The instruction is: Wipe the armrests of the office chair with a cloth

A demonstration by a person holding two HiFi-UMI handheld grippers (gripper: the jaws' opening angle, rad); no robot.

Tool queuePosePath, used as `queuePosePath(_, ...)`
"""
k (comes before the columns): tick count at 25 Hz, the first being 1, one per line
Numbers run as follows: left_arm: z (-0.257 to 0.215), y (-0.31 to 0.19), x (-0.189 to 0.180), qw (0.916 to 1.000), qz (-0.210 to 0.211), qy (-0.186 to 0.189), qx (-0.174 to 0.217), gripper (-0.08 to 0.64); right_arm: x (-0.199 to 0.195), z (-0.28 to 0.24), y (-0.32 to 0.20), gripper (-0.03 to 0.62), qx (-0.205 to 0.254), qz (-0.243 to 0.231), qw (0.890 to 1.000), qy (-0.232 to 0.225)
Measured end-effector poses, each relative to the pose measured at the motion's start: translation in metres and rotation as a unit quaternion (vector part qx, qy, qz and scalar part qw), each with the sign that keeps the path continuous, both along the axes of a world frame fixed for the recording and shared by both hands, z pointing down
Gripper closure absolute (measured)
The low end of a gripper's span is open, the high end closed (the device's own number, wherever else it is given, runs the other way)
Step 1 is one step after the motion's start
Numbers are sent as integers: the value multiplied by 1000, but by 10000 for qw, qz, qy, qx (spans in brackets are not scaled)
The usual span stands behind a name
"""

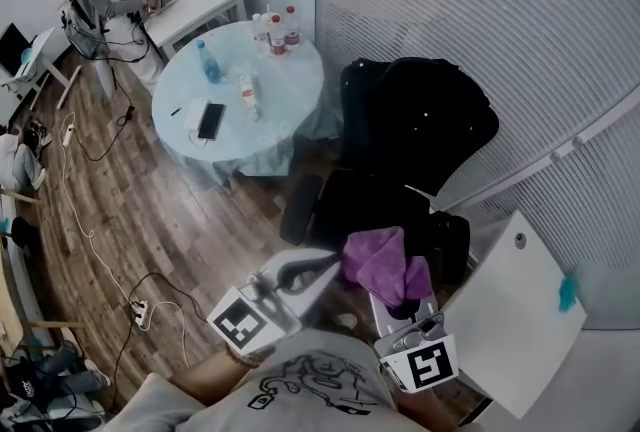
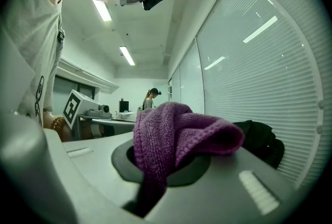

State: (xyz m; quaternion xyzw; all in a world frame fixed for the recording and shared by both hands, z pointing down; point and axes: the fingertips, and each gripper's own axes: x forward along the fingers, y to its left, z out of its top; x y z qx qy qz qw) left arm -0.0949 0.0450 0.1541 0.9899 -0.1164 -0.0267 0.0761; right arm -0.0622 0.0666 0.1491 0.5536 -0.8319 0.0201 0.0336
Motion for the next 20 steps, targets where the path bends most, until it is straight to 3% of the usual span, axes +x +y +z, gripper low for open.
queuePosePath(10, 0, -79, -88, 9990, -426, -34, 105, 560, -84, -5, -84, 563, 178, -445, 9988, 17)
queuePosePath(20, 3, -132, -149, 9966, -804, -136, 126, 560, -144, 0, -144, 563, 85, -857, 9962, 128)
